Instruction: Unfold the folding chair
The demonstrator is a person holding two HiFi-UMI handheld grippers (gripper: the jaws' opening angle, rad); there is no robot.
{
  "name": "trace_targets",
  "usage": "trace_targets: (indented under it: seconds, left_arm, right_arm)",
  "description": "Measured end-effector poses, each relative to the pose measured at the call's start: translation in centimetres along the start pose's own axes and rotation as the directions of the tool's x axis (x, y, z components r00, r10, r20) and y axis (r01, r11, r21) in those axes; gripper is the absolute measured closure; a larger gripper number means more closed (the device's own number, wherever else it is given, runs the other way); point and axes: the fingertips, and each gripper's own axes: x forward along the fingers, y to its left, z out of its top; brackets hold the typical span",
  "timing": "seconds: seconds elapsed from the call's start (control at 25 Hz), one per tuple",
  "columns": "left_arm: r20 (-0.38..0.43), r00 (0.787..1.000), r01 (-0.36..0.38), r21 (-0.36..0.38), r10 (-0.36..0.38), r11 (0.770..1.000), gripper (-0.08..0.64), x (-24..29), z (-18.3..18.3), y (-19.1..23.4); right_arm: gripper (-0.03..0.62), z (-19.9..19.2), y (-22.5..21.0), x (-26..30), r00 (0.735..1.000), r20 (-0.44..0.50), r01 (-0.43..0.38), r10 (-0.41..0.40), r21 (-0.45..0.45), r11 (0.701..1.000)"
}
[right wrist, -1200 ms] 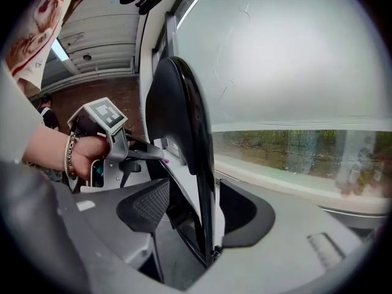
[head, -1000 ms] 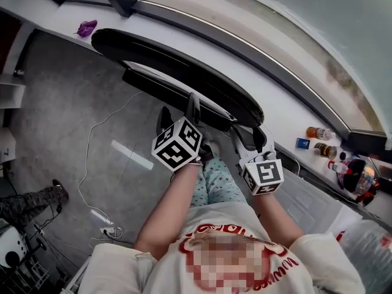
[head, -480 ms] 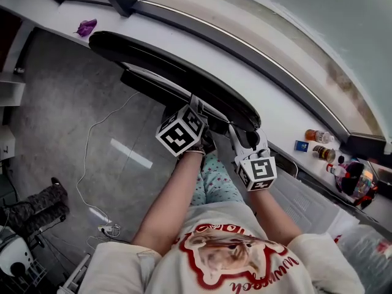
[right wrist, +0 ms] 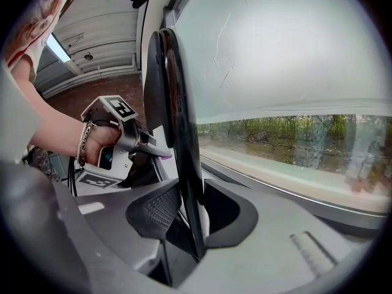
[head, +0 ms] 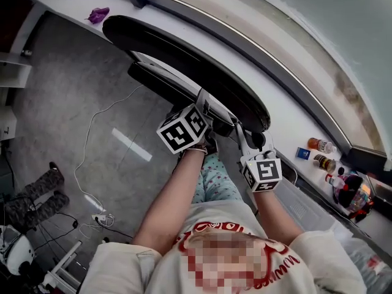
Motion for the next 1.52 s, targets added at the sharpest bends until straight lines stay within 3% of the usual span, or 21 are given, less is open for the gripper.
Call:
trace_targets:
  seconds: [0.44,0.88,1.16,1.52]
  left_arm:
    - [-0.035,0.999,0.007,-0.052,-0.009,0.999,0.262,-2.6,-2.0,3.3]
    - [-0.154,0.988,-0.004,-0.177,-0.024,0.984,0.265,-6.6,-7.3,10.3]
    - [-0.185,0.978,0.049,-0.234,-0.094,0.971,0.265,-8.1,-10.4,13.9]
    - [-0.212,0.953,0.134,-0.354,-0.218,0.926,0.277,-9.0,-15.1,18.7]
  right_arm:
    - [0.46,-0.8,0.3,0.1,0.999,-0.006,-0.037,0.037,0.016,0.999]
    - [0.465,-2.4,0.6,0.4,1.0,0.002,0.019,-0.019,0.04,0.999]
    - [0.462,-3.7,-0.1,0.6,0.993,0.026,0.116,-0.118,0.079,0.99]
    - [0.462,-5.7,-1.4,1.7,0.977,0.026,0.207,-0.212,0.119,0.971]
